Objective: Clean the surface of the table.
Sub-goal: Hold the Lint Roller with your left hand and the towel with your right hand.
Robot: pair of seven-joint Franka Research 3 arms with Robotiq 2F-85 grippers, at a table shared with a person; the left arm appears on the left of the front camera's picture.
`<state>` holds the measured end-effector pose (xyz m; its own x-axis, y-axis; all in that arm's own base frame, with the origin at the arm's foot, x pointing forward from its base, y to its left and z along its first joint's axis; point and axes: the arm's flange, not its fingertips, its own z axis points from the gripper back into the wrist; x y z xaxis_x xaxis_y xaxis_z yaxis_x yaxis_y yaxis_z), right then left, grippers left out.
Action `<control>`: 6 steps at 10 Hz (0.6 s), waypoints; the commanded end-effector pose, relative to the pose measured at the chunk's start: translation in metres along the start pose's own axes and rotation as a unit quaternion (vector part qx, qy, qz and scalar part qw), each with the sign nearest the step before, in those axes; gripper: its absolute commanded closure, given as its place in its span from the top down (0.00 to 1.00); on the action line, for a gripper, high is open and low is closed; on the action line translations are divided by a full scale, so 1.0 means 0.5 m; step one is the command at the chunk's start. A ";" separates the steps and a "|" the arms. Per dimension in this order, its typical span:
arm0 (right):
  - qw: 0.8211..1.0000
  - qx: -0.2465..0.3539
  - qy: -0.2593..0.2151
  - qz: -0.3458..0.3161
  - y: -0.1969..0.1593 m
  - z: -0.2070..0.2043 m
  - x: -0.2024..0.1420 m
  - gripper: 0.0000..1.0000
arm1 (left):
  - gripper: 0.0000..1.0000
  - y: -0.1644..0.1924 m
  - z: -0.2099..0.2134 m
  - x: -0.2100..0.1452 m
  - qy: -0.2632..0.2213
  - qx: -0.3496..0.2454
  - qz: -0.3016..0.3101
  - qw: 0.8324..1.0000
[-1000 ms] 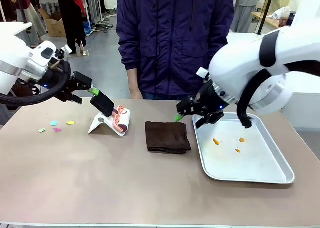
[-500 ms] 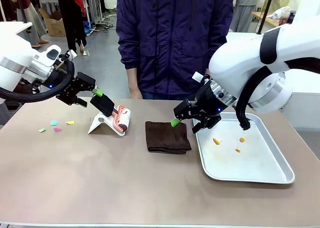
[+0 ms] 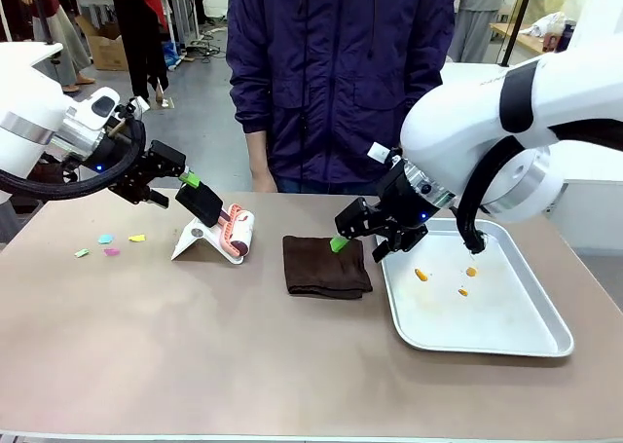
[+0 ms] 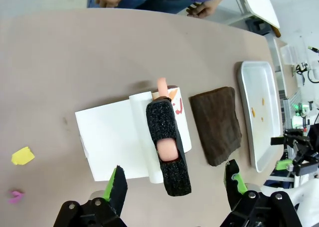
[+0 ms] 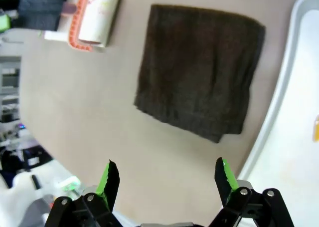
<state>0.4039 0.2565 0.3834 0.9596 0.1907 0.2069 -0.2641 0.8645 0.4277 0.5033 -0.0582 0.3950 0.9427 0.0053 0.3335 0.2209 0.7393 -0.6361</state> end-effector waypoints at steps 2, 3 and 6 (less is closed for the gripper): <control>0.995 -0.084 -0.017 0.049 0.018 -0.057 0.064 1.00 | 1.00 0.011 -0.020 0.022 0.016 0.004 0.026 1.000; 0.995 -0.092 -0.019 0.036 0.018 -0.076 0.077 1.00 | 1.00 0.015 -0.030 0.026 0.022 0.005 0.029 0.999; 0.989 -0.136 -0.037 -0.032 0.033 -0.158 0.112 1.00 | 1.00 0.024 -0.046 0.039 0.023 0.001 0.033 0.999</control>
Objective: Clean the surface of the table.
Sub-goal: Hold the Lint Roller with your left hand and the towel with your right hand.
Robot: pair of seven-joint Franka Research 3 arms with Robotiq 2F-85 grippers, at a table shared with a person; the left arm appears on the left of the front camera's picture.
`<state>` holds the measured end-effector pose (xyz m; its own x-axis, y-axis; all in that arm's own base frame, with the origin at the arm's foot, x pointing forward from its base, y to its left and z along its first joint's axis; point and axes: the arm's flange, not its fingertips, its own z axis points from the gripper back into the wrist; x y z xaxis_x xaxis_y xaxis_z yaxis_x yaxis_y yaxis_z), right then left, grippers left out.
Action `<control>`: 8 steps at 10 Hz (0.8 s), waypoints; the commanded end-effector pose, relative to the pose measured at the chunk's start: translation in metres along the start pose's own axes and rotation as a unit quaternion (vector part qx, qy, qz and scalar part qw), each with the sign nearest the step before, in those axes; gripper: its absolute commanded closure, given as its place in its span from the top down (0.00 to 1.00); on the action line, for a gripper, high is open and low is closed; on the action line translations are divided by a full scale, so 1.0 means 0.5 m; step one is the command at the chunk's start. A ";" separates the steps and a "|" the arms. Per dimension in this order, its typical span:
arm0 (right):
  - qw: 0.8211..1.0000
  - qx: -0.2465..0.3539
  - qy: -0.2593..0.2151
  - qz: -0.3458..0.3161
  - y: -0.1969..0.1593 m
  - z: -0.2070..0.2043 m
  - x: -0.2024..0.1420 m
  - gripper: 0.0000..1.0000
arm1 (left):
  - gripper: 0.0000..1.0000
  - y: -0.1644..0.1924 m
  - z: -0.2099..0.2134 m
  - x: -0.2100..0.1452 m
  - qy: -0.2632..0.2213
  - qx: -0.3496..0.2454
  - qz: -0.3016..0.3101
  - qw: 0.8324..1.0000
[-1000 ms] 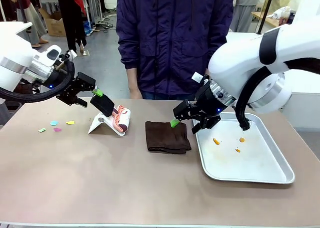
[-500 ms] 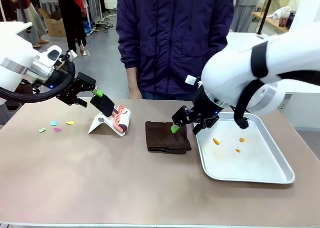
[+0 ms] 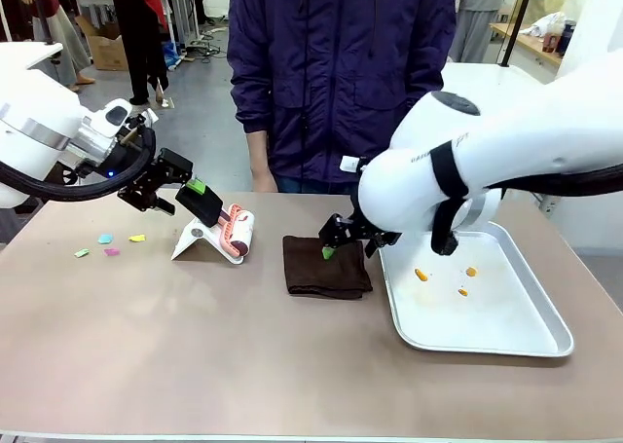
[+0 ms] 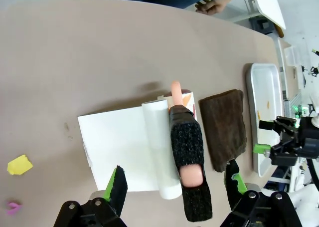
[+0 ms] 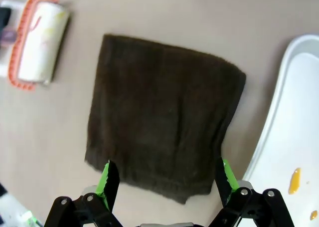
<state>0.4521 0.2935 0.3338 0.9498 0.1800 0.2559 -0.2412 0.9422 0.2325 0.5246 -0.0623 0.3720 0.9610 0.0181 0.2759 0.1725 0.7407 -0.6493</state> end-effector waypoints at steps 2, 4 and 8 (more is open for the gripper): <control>0.996 -0.061 -0.004 -0.070 0.048 -0.045 0.042 1.00 | 1.00 -0.006 0.002 0.018 0.006 -0.003 0.010 1.000; 0.994 -0.075 0.002 -0.080 0.047 -0.062 0.057 1.00 | 1.00 -0.002 -0.001 0.020 0.012 -0.017 0.009 1.000; 0.987 -0.132 0.009 -0.086 0.056 -0.089 0.069 1.00 | 1.00 -0.002 -0.005 0.027 0.021 -0.035 0.009 0.999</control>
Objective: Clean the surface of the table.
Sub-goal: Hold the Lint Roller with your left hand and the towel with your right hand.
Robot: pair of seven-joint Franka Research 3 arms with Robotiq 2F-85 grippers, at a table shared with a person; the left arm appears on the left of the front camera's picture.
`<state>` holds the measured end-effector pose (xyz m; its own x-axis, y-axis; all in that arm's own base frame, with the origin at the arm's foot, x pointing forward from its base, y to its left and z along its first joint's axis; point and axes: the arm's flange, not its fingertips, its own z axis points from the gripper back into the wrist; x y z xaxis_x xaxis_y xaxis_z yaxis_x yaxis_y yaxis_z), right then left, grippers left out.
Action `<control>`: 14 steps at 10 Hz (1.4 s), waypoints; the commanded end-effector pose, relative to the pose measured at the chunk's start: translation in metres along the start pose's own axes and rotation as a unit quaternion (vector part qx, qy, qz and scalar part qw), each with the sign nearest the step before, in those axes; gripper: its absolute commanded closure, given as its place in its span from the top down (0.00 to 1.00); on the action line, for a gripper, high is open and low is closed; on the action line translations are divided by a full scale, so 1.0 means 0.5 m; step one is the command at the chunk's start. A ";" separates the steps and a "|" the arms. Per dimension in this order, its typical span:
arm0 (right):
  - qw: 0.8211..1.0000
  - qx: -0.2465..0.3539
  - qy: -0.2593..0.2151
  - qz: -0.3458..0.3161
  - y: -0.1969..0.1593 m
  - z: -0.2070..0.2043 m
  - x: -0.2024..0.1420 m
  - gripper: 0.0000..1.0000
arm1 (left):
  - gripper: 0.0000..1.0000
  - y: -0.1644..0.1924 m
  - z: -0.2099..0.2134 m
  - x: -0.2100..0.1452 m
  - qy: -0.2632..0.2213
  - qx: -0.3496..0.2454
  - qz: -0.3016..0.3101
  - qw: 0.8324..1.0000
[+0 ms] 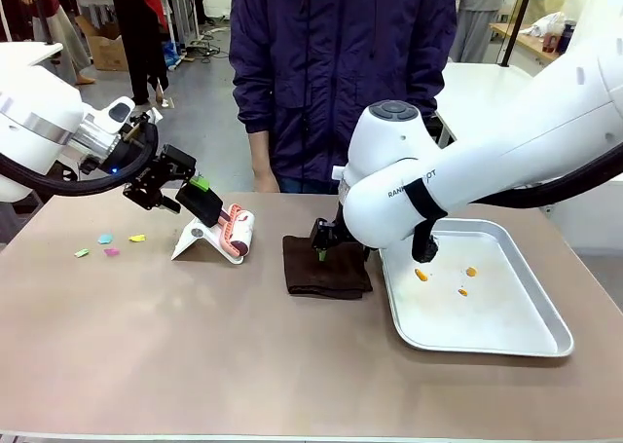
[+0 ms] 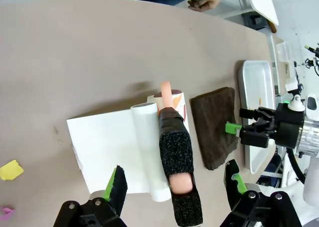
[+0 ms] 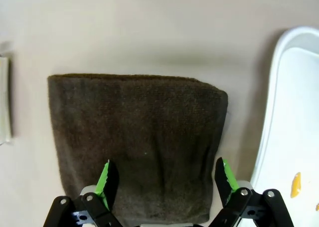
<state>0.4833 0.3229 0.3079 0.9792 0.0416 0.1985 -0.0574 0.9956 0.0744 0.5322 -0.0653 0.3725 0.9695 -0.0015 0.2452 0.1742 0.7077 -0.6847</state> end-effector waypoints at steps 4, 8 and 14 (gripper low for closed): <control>0.998 -0.060 0.010 -0.015 0.029 -0.040 0.019 1.00 | 1.00 -0.005 0.001 0.012 0.001 -0.018 0.005 1.000; 0.997 -0.066 0.016 -0.023 0.023 -0.046 0.020 1.00 | 1.00 -0.009 0.001 0.008 0.000 -0.019 0.003 1.000; 0.997 -0.061 0.030 -0.034 0.019 -0.045 0.021 0.67 | 0.41 -0.015 0.005 0.004 0.001 -0.019 0.000 1.000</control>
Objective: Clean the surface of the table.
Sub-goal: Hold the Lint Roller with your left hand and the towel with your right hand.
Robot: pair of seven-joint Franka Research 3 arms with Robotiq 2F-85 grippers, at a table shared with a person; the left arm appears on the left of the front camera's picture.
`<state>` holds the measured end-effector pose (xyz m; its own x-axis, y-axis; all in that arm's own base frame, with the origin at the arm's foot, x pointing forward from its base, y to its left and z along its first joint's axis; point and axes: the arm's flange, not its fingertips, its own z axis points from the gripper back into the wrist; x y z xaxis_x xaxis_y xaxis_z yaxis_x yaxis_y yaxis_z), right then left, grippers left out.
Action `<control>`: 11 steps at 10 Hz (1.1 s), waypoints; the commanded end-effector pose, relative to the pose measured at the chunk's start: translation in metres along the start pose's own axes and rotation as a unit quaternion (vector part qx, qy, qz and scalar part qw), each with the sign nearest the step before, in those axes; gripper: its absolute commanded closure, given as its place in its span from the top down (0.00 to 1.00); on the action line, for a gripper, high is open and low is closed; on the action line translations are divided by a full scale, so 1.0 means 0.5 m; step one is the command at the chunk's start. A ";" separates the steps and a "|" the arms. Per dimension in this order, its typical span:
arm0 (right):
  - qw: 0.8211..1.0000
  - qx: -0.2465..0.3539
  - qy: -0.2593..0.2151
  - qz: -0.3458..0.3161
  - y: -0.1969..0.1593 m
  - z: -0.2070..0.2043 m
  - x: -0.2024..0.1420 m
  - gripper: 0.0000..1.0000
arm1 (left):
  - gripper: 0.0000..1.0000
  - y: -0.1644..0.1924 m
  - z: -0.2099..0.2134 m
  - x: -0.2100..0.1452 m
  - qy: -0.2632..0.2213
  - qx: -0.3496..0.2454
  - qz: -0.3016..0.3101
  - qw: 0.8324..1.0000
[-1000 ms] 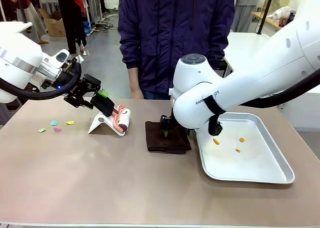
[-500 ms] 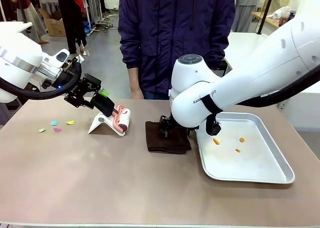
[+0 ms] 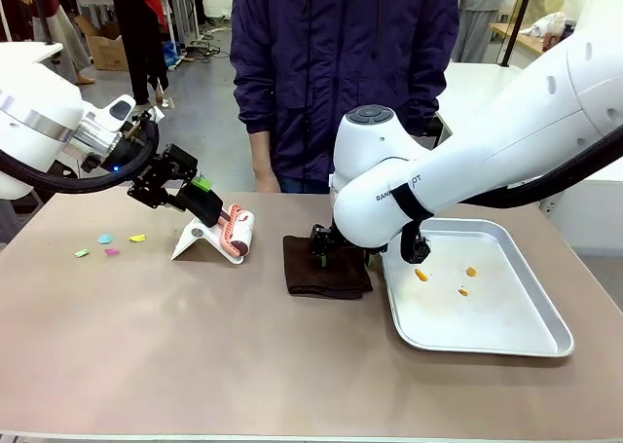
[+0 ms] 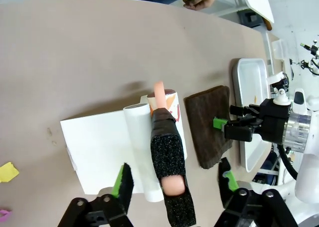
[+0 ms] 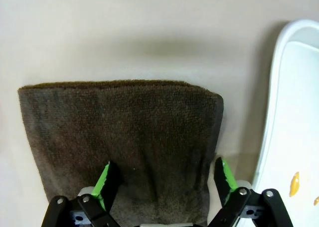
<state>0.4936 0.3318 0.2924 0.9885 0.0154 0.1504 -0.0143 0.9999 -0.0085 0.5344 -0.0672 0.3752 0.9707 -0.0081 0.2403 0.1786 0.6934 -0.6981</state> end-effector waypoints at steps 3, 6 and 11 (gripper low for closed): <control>1.000 0.007 0.015 -0.018 -0.001 0.007 0.007 0.00 | 0.00 -0.018 0.008 -0.005 -0.003 -0.008 -0.010 1.000; 1.000 0.008 0.021 -0.013 0.002 0.008 0.007 0.06 | 0.00 -0.024 0.011 -0.006 -0.006 -0.008 -0.014 1.000; 0.999 0.028 0.027 -0.018 0.000 0.009 0.010 0.00 | 0.00 -0.028 0.013 -0.006 -0.012 -0.008 -0.012 1.000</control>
<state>0.4989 0.3338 0.3066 0.9908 -0.0338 0.1307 0.0294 0.9989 0.0356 0.5326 -0.0700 0.3868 0.9650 -0.0141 0.2617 0.1984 0.6915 -0.6946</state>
